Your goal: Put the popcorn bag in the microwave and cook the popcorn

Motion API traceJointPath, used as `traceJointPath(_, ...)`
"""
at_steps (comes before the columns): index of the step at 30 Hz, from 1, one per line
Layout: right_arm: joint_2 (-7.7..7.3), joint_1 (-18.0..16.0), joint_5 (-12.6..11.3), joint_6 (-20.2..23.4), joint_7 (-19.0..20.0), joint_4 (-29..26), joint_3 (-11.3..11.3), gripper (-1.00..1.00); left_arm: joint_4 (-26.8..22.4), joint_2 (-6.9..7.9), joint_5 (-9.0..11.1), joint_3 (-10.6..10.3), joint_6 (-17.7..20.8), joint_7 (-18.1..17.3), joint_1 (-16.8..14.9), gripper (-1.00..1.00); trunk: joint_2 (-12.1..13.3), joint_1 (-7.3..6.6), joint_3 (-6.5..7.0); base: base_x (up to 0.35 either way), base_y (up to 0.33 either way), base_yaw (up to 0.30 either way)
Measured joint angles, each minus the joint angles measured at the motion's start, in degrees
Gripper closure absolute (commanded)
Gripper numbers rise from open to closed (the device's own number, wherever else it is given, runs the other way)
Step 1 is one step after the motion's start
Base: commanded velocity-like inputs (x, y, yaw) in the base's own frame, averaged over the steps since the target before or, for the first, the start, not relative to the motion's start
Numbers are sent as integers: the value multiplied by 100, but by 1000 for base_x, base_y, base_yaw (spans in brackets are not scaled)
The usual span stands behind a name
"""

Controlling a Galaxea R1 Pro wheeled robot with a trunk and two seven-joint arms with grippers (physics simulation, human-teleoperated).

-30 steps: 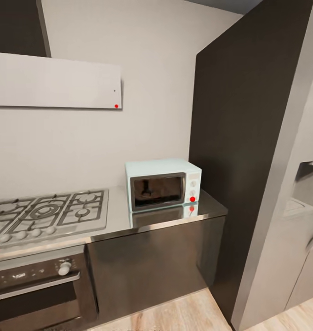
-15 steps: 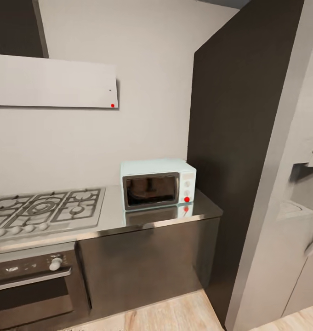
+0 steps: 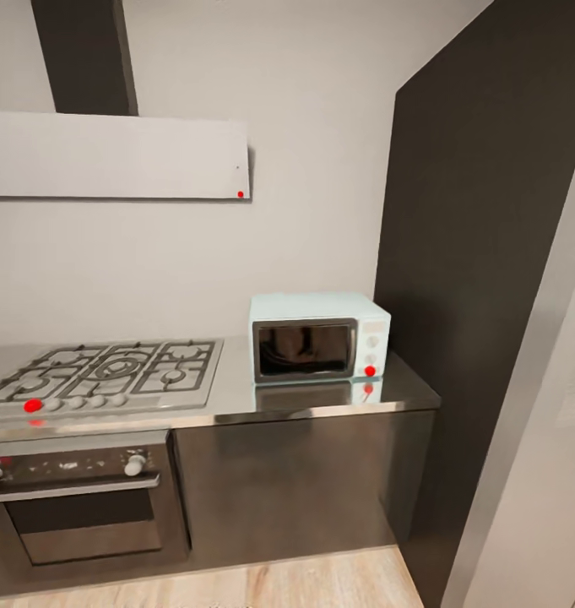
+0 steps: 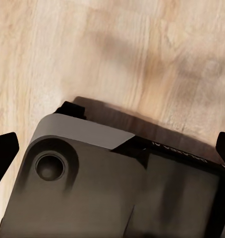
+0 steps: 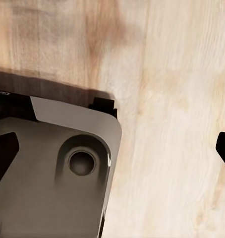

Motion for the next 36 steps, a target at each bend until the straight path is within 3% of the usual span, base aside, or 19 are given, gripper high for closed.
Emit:
traceJointPath(16, 5, -1, -32, -385, -6, 35, -9, -100, 2, -1, 1, 0, 0, 4, -1, -100, 0, 0, 0, 0, 0, 15)
traceJointPath(26, 83, 4, 38, -346, 70, -40, -13, -100, 6, -9, 0, -1, -9, 55, -1, -100, 0, 0, 0, 0, 0, 0)
traceJointPath(27, 105, -2, 43, -332, 68, -369, -20, -100, 5, -10, 0, -2, -9, 53, -1, -100, 0, 0, 1, 0, 0, 0)
traceJointPath(29, 351, -2, 67, -65, 66, -1551, 5, -100, 3, -10, 0, 0, -9, 53, -1, -100, 0, 0, 1, 0, 0, 0)
traceJointPath(33, 836, 2, 154, 1430, 221, -3518, 352, -100, 3, -4, 0, 0, -9, 53, -1, -100, 1, 0, 2, 0, 0, 0)
traceJointPath(36, 1038, 2, 163, 2331, 617, -4960, 690, -100, 2, -2, 0, 0, -9, 53, -1, -100, 0, 0, 2, 0, 0, 0)
